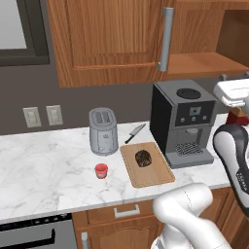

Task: Pick the bread, place it on the cutting board, pick the jam, place it on the counter, and close the cabinet.

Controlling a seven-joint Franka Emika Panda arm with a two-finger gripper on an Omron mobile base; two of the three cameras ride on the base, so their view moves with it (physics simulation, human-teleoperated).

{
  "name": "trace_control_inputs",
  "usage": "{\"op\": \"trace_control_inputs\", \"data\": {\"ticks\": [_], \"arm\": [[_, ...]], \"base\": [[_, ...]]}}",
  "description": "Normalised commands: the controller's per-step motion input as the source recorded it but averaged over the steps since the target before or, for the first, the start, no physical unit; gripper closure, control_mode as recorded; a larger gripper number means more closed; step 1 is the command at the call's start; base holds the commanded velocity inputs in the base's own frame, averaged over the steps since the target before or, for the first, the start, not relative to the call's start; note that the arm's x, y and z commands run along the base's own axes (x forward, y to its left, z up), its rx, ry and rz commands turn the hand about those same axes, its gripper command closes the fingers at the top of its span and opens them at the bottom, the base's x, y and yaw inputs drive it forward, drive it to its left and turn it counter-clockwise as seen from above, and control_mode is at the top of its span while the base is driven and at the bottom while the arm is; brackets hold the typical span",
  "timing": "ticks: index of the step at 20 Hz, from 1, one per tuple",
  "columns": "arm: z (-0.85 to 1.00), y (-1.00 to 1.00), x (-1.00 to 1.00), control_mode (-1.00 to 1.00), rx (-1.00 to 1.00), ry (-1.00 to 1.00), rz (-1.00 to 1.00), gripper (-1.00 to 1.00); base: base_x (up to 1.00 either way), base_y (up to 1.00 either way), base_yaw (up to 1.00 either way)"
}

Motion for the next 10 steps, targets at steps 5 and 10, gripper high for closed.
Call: {"op": "trace_control_inputs", "data": {"ticks": [5, 10], "arm": [[0.21, -0.16, -0.49, -1.0, 0.0, 0.07, 0.0, -1.0], [0.16, -0.11, -0.44, -1.0, 0.0, 0.07, 0.0, -1.0]], "base": [[0.0, 0.0, 0.0], [0.0, 0.0, 0.0]]}}
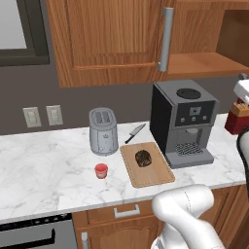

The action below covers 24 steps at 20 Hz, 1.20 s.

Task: Pick the bread, place it on the cutting board, pick the jam, place it on the counter, and close the cabinet.

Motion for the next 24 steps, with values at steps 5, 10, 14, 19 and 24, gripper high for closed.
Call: {"op": "trace_control_inputs", "data": {"ticks": [5, 10, 14, 19, 24], "arm": [[0.01, -0.16, -0.52, -1.0, 0.0, 0.02, 0.0, -1.0], [0.0, -0.14, -0.56, -1.0, 0.0, 0.02, 0.0, -1.0], [0.0, -0.13, -0.56, -1.0, 0.0, 0.02, 0.0, -1.0], [0.02, -0.14, -0.58, -1.0, 0.0, 0.02, 0.0, -1.0], [0.09, -0.17, -0.57, -1.0, 0.0, 0.03, 0.0, -1.0]], "base": [[0.0, 0.0, 0.0], [0.0, 0.0, 0.0], [0.0, 0.0, 0.0], [0.0, 0.0, 0.0], [0.0, 0.0, 0.0]]}}
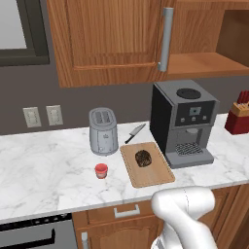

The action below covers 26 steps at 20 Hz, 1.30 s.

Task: Pick the bread, place it on the cutting board, pick the jam, place it on the counter, and close the cabinet.

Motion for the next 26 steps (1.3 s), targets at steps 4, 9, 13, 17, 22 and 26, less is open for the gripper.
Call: {"op": "trace_control_inputs", "data": {"ticks": [4, 9, 13, 17, 22, 26], "arm": [[0.09, -0.2, -0.56, -1.0, 0.0, 0.03, 0.0, -1.0], [0.07, -0.2, -0.6, -1.0, 0.0, 0.04, 0.0, -1.0], [0.06, -0.2, -0.59, -1.0, 0.0, 0.04, 0.0, -1.0], [0.04, -0.21, -0.57, -1.0, 0.0, 0.03, 0.0, -1.0], [0.0, -0.22, -0.49, -1.0, 0.0, 0.02, 0.0, -1.0], [0.0, -0.23, -0.21, -1.0, 0.0, 0.0, 0.0, -1.0]], "base": [[0.0, 0.0, 0.0], [0.0, 0.0, 0.0], [0.0, 0.0, 0.0], [0.0, 0.0, 0.0], [0.0, 0.0, 0.0], [0.0, 0.0, 0.0]]}}
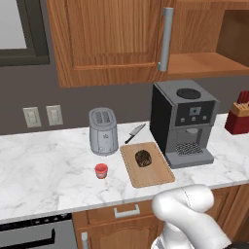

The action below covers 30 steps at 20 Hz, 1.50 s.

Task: Pick the bread, place it on the cutting board, pick the jam, place it on the counter, and close the cabinet.

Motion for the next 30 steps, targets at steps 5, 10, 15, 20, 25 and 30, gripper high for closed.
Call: {"op": "trace_control_inputs", "data": {"ticks": [5, 10, 15, 20, 25, 30], "arm": [[-0.01, -0.31, 0.0, -1.0, 0.0, 0.0, 0.0, -1.0], [-0.11, -0.34, 0.0, -1.0, -0.01, 0.0, 0.0, -1.0], [-0.14, -0.28, 0.01, -1.0, -0.02, 0.0, 0.0, -1.0], [-0.12, -0.14, 0.14, -1.0, -0.02, 0.0, 0.0, -1.0], [-0.12, 0.0, 0.33, -1.0, 0.0, -0.03, 0.0, -1.0], [-0.1, 0.0, 0.31, -1.0, 0.0, -0.07, -0.01, -1.0]], "base": [[0.0, 0.0, 0.0], [0.0, 0.0, 0.0], [0.0, 0.0, 0.0], [0.0, 0.0, 0.0], [0.0, 0.0, 0.0], [0.0, 0.0, 0.0]]}}
